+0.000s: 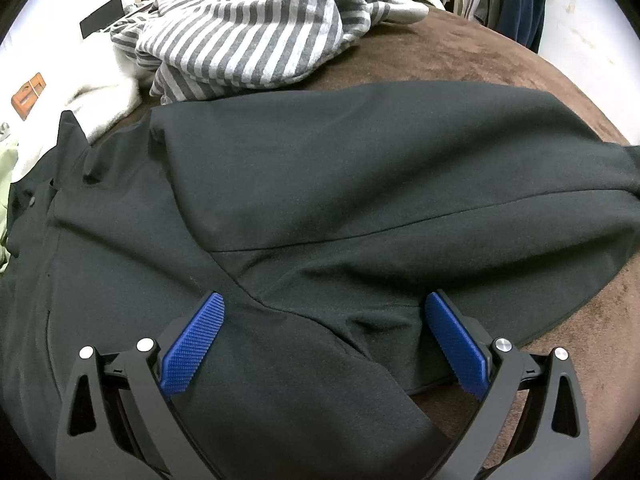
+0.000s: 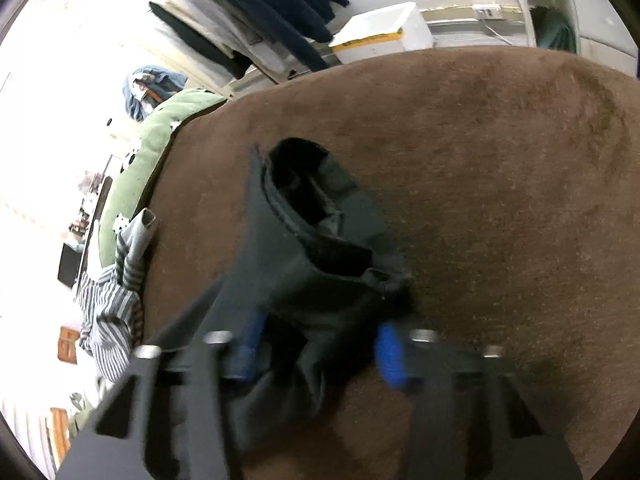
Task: Fold large clothes
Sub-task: 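Lift the sleeve cuff with the right tool and carry it across the jacket body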
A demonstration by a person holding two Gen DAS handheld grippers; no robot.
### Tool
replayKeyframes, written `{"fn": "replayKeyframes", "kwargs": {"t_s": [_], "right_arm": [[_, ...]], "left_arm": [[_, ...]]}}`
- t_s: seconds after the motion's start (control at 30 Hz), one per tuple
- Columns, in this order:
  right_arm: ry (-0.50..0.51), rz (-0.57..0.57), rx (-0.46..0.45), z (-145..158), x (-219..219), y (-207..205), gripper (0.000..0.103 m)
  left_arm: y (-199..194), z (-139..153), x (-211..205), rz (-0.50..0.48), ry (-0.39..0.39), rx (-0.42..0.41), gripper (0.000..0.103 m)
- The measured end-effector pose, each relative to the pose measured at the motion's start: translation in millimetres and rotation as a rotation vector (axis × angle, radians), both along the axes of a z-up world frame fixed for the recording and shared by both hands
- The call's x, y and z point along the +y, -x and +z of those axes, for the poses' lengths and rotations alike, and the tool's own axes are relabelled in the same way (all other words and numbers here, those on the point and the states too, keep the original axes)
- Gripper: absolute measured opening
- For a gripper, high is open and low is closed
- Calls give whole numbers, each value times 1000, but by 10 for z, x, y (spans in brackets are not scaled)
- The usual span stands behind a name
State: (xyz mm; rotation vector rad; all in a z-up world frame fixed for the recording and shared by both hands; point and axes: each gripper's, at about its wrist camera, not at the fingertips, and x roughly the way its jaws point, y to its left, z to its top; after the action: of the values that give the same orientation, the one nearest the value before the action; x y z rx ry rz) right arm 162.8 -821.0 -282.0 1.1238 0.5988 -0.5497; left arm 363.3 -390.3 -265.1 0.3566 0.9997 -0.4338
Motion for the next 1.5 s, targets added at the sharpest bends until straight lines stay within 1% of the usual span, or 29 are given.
{"fn": "replayKeyframes", "kwargs": {"t_s": [0.03, 0.17, 0.27, 0.37, 0.5, 0.57, 0.63, 0.7, 0.77, 0.83, 0.93, 1.03, 1.13, 1.17, 1.23, 1.3, 1.33, 1.4, 1.5], "right_arm": [[-14, -6, -11, -42, 10, 12, 15], [50, 3, 21, 15, 92, -39, 10], [94, 29, 45, 148, 129, -103, 9], [142, 57, 32, 347, 166, -142, 9], [241, 112, -9, 786, 346, -265, 9], [338, 165, -11, 1108, 546, -395, 9], [405, 215, -28, 1384, 751, -499, 9], [469, 272, -60, 1708, 1036, -644, 9], [512, 323, -96, 1986, 1295, -780, 9], [557, 370, -133, 2256, 1610, -904, 9], [615, 440, -173, 2563, 2074, -1069, 9], [646, 529, -218, 2807, 2590, -1237, 9], [697, 606, -246, 2984, 3136, -1372, 9], [698, 630, -261, 3028, 3286, -1412, 9], [670, 690, -301, 3080, 3586, -1491, 9], [697, 757, -314, 3118, 4022, -1609, 9], [704, 775, -315, 3125, 4161, -1663, 9], [696, 833, -329, 3103, 4550, -1781, 9], [683, 899, -345, 3053, 5062, -1922, 9]], "left_arm": [[1, 2, -11, 4, -4, 2, 98], [-5, -4, -1, 12, -4, 4, 98], [1, -8, 15, 15, 4, -6, 98], [3, -10, 23, 23, 7, -12, 98], [0, 7, 48, 37, 24, -22, 98], [-6, 36, 83, 52, 45, -25, 97], [-9, 65, 115, 65, 55, -23, 97], [-15, 131, 182, 79, 61, -20, 97], [-5, 220, 265, 93, 65, -29, 97], [27, 318, 359, 111, 48, -51, 97], [83, 516, 538, 116, 49, -67, 97], [143, 689, 714, 129, 33, -104, 97], [238, 915, 987, 140, 31, -154, 97], [261, 970, 1090, 146, 32, -165, 97], [304, 1034, 1286, 164, 31, -177, 97], [339, 1061, 1489, 186, 28, -167, 97], [382, 1068, 1614, 193, 21, -170, 97], [461, 1075, 1841, 206, -1, -183, 97], [570, 1047, 2224, 237, -15, -177, 97]]}}
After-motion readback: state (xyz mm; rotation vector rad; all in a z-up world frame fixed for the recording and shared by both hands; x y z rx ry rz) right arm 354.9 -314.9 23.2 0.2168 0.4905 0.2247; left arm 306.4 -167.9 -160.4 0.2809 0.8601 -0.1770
